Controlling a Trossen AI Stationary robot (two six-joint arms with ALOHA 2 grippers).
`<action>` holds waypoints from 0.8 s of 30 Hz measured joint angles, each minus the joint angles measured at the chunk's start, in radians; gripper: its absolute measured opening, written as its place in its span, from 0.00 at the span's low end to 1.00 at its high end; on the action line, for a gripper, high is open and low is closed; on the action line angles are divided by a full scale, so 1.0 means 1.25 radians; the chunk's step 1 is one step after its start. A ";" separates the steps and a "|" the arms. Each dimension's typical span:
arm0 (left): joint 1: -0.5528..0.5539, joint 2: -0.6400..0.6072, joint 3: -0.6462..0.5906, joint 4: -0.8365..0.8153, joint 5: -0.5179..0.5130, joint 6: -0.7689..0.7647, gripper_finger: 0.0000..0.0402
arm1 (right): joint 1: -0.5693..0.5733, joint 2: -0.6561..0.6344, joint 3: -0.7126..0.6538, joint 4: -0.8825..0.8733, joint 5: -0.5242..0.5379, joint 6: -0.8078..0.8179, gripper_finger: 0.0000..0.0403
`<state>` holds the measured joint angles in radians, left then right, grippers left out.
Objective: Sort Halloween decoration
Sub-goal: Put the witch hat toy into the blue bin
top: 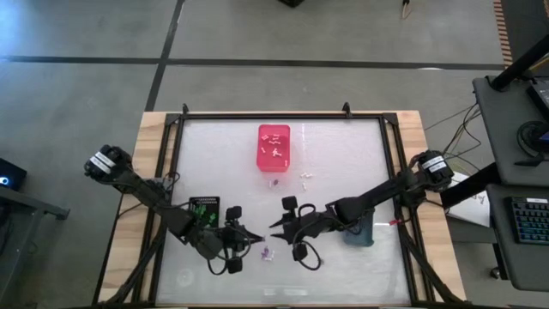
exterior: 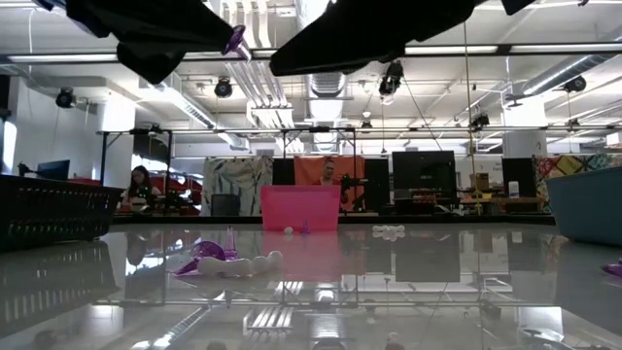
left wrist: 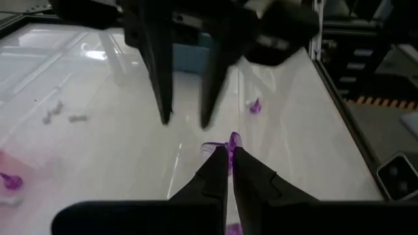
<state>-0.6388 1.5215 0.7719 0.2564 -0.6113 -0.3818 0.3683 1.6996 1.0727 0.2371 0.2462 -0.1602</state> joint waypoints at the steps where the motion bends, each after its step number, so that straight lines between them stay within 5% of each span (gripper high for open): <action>1: 0.003 0.001 0.000 0.007 0.000 0.000 0.00 | 0.000 0.009 0.009 -0.001 0.001 -0.012 0.29; 9: 0.014 0.014 0.000 0.015 0.000 -0.004 0.00 | 0.000 0.031 0.065 -0.051 0.013 -0.033 0.40; 24: 0.047 0.014 0.000 0.053 0.000 -0.015 0.00 | 0.000 0.030 0.068 -0.056 0.013 -0.053 0.31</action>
<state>-0.5797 1.5394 0.7715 0.3222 -0.6113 -0.4011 0.3683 1.7374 1.1576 0.1669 0.2626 -0.2260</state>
